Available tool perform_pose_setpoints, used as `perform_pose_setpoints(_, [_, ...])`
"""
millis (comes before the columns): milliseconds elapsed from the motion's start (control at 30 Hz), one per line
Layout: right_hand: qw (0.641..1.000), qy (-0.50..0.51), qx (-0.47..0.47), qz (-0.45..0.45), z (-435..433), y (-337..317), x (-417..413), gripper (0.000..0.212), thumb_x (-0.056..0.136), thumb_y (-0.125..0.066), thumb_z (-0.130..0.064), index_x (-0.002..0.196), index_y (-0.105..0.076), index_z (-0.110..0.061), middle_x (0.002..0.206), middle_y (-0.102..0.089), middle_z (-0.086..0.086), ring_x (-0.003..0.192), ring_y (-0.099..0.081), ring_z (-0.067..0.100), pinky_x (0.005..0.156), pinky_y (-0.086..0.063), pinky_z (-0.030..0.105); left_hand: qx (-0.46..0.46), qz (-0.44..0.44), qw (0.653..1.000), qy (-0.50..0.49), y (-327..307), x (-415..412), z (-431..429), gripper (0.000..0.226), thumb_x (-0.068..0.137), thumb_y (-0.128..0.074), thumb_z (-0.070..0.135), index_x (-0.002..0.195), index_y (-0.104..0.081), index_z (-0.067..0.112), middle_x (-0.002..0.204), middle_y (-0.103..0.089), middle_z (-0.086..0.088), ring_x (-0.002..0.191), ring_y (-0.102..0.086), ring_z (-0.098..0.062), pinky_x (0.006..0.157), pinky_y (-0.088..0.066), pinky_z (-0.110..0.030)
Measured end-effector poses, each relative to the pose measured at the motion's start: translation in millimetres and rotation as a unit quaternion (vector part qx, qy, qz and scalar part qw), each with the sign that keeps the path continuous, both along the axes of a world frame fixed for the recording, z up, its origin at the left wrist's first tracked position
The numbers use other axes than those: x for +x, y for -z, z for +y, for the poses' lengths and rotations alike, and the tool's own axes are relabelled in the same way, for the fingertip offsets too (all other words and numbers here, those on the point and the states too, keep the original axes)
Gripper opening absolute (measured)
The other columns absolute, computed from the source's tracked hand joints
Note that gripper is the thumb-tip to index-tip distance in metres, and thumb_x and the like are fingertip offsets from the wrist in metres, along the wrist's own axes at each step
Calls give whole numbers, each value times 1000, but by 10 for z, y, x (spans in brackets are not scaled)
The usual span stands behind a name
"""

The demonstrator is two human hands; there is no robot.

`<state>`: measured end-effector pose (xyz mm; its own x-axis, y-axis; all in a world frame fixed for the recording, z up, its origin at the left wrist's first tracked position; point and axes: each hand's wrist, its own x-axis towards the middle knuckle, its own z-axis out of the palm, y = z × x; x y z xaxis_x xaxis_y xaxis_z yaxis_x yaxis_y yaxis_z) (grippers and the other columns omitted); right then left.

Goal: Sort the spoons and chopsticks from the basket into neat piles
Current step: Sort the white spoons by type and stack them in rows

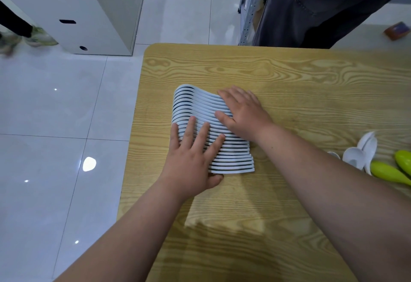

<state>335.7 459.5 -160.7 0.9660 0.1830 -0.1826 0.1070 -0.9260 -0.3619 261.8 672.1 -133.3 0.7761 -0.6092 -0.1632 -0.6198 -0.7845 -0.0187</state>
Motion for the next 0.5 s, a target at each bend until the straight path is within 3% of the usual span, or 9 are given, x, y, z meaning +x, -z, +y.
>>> perform_pose_setpoints(267, [999,-6,-37,3,-88,-43,23,76,97,-36,-64,159,-20,-24,165,-23,0,153,-14,22,124,-12,44,1,7,1000,1,-6,11,-24,97,75,-47,80,155,-33,27,159,-33,-16,149,-20,-45,116,-7,-71])
perform_pose_setpoints(400, [999,-6,-46,10,-102,-56,26,87,88,-22,-74,159,-19,-24,165,-24,0,153,-15,23,123,-13,45,-1,2,1000,12,-8,29,-28,99,74,-47,82,154,-35,26,158,-35,-16,147,-24,-45,116,-6,-69])
perform_pose_setpoints(500, [999,2,-52,12,-120,-68,27,88,88,-22,-74,159,-19,-23,165,-23,1,152,-14,23,123,-14,46,-13,1,1000,14,-3,42,-19,97,76,-44,82,153,-38,25,157,-38,-16,146,-27,-45,116,-9,-69])
